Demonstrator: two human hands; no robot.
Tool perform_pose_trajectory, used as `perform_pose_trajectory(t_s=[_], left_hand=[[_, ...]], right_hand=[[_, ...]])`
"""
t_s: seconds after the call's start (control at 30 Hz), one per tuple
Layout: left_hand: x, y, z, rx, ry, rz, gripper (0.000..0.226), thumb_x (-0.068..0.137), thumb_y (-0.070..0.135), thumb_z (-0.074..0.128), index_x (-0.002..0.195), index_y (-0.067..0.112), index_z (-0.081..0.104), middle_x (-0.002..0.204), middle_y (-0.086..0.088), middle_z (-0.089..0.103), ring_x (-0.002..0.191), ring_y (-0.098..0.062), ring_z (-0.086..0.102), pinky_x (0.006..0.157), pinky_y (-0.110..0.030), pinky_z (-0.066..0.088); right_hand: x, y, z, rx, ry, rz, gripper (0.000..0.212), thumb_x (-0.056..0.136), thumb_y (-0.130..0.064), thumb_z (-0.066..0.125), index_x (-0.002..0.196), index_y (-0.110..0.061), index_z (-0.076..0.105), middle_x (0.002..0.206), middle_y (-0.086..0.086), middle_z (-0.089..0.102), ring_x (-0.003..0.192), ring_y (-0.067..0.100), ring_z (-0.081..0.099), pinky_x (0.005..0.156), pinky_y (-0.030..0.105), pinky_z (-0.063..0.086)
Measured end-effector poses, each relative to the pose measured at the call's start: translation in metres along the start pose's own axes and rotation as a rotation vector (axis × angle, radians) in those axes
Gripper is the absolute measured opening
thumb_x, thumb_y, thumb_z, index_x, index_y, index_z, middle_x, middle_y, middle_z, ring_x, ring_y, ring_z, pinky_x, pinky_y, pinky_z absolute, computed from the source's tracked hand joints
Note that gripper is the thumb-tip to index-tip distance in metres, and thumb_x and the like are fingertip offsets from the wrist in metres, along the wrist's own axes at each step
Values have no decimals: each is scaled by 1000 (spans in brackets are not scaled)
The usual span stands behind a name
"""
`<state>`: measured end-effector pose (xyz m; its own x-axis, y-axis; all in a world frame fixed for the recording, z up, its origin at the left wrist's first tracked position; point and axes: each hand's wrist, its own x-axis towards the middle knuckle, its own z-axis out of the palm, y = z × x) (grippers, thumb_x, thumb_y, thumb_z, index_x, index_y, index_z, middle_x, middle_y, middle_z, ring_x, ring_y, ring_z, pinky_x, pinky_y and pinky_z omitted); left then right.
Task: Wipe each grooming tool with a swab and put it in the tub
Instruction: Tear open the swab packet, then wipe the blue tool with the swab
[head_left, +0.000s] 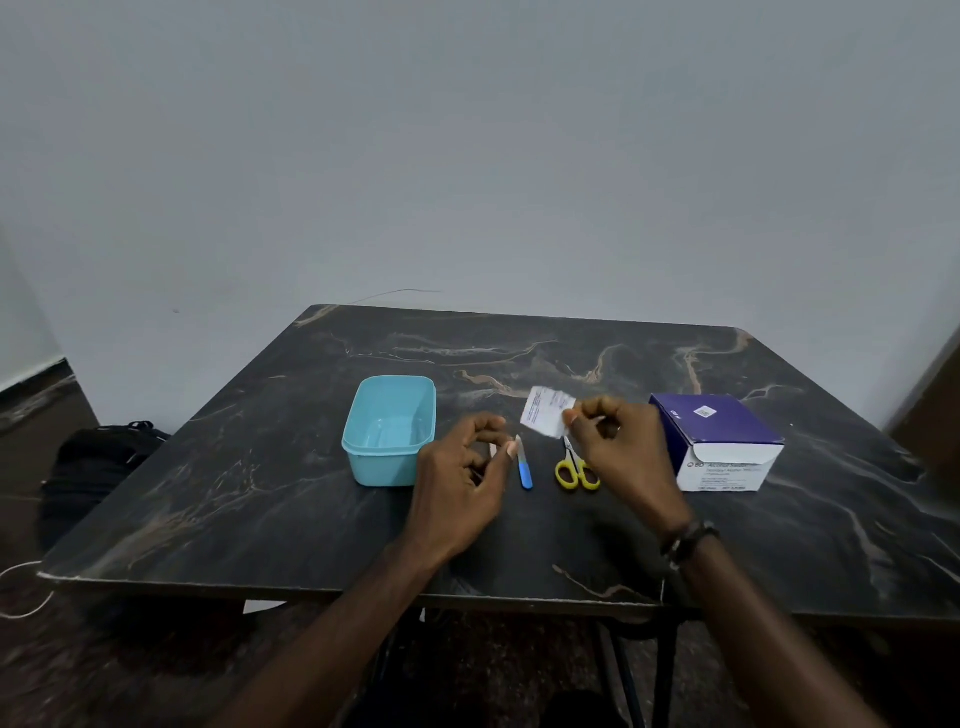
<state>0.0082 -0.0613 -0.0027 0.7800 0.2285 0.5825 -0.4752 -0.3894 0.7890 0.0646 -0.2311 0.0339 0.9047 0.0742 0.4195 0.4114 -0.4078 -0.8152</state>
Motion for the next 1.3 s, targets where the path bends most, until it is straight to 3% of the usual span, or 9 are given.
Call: perform_pose_trajectory(t_s=[0.13, 0.23, 0.47, 0.73, 0.87, 0.93, 1.07, 1.13, 1.3], left_hand=[[1, -5, 0, 114, 97, 56, 9, 87, 12, 67, 96, 13, 68, 74, 7, 68, 52, -4, 60, 50, -16, 45], [2, -6, 0, 197, 121, 71, 6, 86, 9, 68, 91, 11, 70, 70, 11, 61, 51, 3, 51, 52, -8, 35], [-1, -7, 0, 407, 163, 132, 6, 84, 8, 69, 87, 12, 71, 65, 6, 63, 49, -3, 41, 52, -18, 39], [0, -1, 0, 557, 161, 60, 44, 81, 8, 65, 59, 23, 30, 49, 9, 25, 44, -13, 26, 46, -27, 22], [-2, 0, 1, 685, 113, -25, 37, 87, 16, 60, 59, 18, 36, 47, -4, 45, 44, -23, 40, 48, -30, 26], [-2, 3, 2, 782, 32, -94, 26, 94, 24, 51, 70, 13, 52, 64, -13, 62, 61, -31, 57, 54, -32, 30], [2, 12, 1, 933, -95, -213, 29, 99, 27, 38, 93, 7, 59, 92, -14, 66, 88, -30, 62, 63, -32, 32], [6, 16, 1, 994, -175, -269, 24, 99, 20, 40, 98, 6, 60, 102, -13, 64, 95, -28, 61, 66, -30, 33], [22, 20, 5, 1061, -329, -337, 16, 94, 5, 48, 103, 6, 61, 108, -12, 63, 98, -26, 62, 72, -29, 47]], right_hand=[[50, -10, -17, -543, 102, -61, 16, 84, -20, 65, 71, -12, 69, 68, 3, 67, 66, 21, 61, 61, 27, 46], [75, -14, -12, -955, 21, -133, 10, 78, -13, 61, 70, -8, 60, 79, 14, 67, 74, 35, 62, 59, 30, 44], [86, 4, 19, -1436, -257, -241, 14, 91, -5, 54, 95, -10, 66, 92, 9, 67, 88, 27, 66, 65, 35, 46], [82, 18, 15, -1399, -345, -228, 19, 93, -4, 47, 102, -8, 63, 102, 10, 66, 94, 30, 66, 70, 37, 49], [81, 12, 14, -1363, -311, -208, 20, 91, -2, 49, 103, -8, 64, 104, 11, 67, 98, 33, 66, 73, 39, 50], [80, 8, 12, -1321, -235, -202, 16, 88, -3, 54, 99, -8, 64, 102, 12, 66, 95, 34, 66, 69, 37, 48], [81, 9, 3, -1109, 6, -232, 9, 79, -2, 59, 78, -10, 60, 90, 12, 58, 84, 39, 62, 58, 32, 35], [82, 12, 0, -927, 150, -316, 15, 80, -1, 56, 68, -11, 56, 80, 9, 55, 71, 37, 59, 53, 30, 31], [69, 20, 4, -515, 356, -666, 8, 90, -7, 61, 91, -4, 69, 86, 12, 66, 65, 25, 59, 52, 34, 48]])
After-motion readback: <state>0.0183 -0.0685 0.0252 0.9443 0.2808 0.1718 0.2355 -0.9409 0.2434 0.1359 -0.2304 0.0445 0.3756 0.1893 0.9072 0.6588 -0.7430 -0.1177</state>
